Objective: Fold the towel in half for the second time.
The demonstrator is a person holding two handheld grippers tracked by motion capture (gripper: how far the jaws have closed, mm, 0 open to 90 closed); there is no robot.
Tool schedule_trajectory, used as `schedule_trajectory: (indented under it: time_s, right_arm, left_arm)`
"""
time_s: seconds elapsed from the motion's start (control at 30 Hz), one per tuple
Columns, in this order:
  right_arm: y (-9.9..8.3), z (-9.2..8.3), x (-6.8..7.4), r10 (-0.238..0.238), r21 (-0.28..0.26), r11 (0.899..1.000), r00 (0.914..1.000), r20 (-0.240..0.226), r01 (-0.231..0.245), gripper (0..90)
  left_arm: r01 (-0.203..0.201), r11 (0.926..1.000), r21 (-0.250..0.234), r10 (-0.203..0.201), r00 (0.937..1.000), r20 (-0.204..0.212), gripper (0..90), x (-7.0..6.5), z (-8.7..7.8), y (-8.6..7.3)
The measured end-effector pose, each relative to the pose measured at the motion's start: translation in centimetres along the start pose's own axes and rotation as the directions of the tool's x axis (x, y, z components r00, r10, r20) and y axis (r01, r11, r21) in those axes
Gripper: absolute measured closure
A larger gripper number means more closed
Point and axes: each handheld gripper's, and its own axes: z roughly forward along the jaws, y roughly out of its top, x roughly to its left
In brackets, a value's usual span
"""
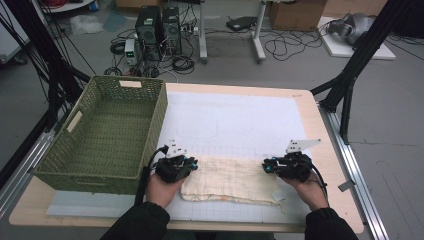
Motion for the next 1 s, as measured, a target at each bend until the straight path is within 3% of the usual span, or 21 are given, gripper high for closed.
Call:
schedule_trajectory:
  time_s: [0.13,0.27,0.57,0.7,0.77,0.9,1.0]
  right_arm:
    - [0.2,1.2,-0.7,0.002,0.024,1.000,1.0000,0.001,-0.002,84.3]
    - [-0.2,2.1,-1.1,0.010,0.096,0.995,0.9999,0.011,-0.011,85.3]
    - [-1.4,0.7,-1.6,0.036,0.082,0.996,0.9977,0.057,-0.041,85.2]
    - [-1.2,0.6,-1.6,0.025,0.088,0.996,0.9983,0.053,-0.029,77.8]
    - [-0.8,0.2,-1.7,0.019,0.069,0.997,0.9972,0.072,-0.024,73.6]
    - [-0.2,-0.6,-2.7,0.062,0.050,0.996,0.9921,0.108,-0.068,63.2]
    - [-0.3,-0.6,-3.2,0.073,0.072,0.994,0.9903,0.118,-0.081,60.3]
  left_arm:
    - [0.025,0.9986,0.046,-0.023,0.9990,-0.039,86.5,0.6,1.4,0.5]
    - [0.021,0.9936,0.111,-0.012,0.9970,-0.077,86.6,0.9,2.1,0.0]
    - [-0.003,0.9970,0.077,0.012,0.9933,-0.115,86.4,0.8,1.6,-0.7]
    - [0.011,0.9991,0.042,-0.006,0.9915,-0.130,81.0,0.8,1.2,-0.4]
    - [0.025,0.9994,0.023,-0.022,0.9906,-0.135,78.5,0.9,1.1,-0.1]
    - [0.050,0.9979,0.040,-0.044,0.9879,-0.149,70.7,1.3,1.6,0.0]
    - [0.071,0.9959,0.055,-0.061,0.9832,-0.172,63.2,1.5,2.0,-0.1]
